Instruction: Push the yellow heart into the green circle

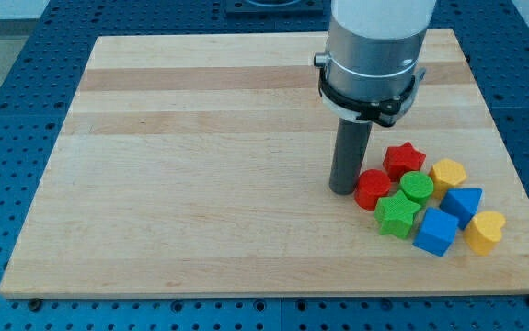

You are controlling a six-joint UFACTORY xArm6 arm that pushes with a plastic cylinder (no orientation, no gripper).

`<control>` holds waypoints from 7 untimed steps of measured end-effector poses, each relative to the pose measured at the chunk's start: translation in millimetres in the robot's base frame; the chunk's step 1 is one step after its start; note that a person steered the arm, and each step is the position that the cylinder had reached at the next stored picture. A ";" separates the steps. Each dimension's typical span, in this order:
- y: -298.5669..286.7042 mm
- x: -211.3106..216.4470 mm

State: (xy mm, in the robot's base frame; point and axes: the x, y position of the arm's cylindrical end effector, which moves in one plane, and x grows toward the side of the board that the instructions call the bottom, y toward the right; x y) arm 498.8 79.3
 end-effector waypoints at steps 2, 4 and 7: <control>-22.5 4.8; -48.1 70.9; 85.6 116.5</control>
State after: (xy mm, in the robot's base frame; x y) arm 615.4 164.9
